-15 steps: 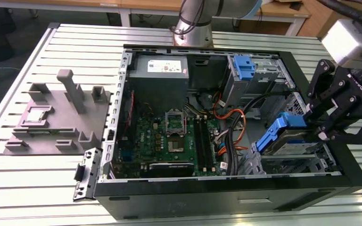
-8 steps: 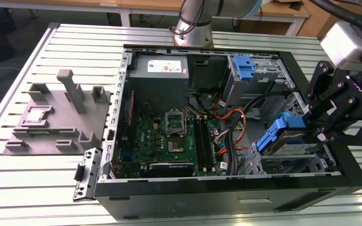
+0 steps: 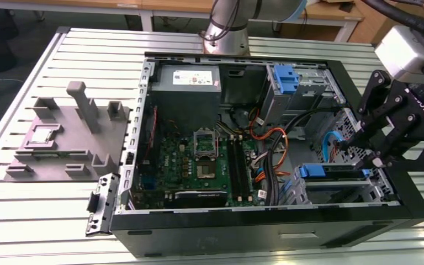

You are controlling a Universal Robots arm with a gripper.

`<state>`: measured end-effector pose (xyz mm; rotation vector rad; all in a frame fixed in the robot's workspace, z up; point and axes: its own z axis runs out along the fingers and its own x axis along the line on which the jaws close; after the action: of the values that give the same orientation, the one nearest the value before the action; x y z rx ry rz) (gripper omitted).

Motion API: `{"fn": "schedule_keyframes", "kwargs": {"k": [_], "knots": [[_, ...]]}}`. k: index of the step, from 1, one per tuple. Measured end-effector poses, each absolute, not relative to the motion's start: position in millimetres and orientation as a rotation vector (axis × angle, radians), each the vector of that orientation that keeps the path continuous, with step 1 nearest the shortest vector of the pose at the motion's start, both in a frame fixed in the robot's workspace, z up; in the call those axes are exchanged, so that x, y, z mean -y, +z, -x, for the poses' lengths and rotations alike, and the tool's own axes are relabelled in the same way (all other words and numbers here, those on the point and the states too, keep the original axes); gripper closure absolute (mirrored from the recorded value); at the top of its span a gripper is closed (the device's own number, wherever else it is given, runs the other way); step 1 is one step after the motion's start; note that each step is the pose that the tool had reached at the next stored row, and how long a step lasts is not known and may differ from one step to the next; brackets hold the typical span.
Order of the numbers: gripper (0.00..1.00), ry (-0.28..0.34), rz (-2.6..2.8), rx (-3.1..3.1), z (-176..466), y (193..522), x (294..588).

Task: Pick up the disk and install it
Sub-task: 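Insert the disk into the insertion slot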

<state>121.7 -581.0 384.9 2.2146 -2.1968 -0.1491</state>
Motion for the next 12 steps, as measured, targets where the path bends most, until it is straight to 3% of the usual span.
{"fn": "schedule_keyframes", "kwargs": {"k": [12], "knots": [[0.58,-0.107,-2.240,2.214,-110.6,373.2,574.6]]}}
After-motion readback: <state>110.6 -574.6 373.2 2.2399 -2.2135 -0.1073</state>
